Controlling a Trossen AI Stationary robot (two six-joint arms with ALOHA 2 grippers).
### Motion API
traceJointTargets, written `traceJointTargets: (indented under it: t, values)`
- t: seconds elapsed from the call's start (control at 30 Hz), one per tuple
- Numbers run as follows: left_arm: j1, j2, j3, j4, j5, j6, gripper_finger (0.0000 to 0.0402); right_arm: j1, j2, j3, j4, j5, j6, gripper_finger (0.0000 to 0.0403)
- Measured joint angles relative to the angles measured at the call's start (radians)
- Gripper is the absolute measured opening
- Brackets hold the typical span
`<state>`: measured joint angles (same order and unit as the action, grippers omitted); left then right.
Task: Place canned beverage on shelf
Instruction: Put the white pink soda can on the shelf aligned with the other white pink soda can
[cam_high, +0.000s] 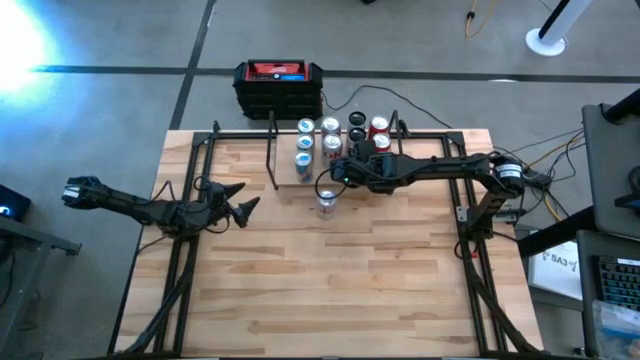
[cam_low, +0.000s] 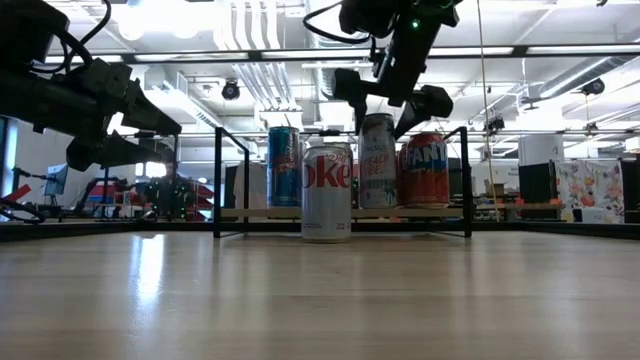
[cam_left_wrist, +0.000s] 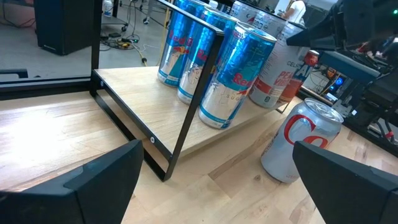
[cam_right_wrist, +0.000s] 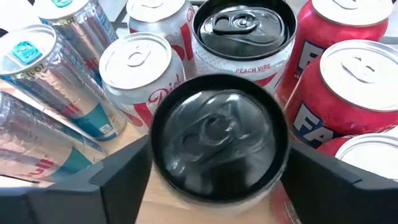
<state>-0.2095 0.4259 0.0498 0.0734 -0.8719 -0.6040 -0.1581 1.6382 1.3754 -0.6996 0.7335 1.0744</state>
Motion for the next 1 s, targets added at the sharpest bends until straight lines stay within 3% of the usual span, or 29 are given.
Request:
traceJointTargets:
  t: [0.27,0.63,1.0]
  values:
    - [0.000,0.000,0.000,0.000,0.000,0.000,0.0398,-0.002,0.000,0.000,0.000,-0.001,0.000,0.0375]
    - [0.000,0.000,0.000,0.000,0.000,0.000,0.0398,-0.002,-0.001,0.005,-0.009,-0.026,0.019,0.0380]
    - [0.000,0.000,0.000,0.000,0.000,0.000,0.0398,-0.002,-0.002,0.005,-0.054,-0.027,0.199,0.0380]
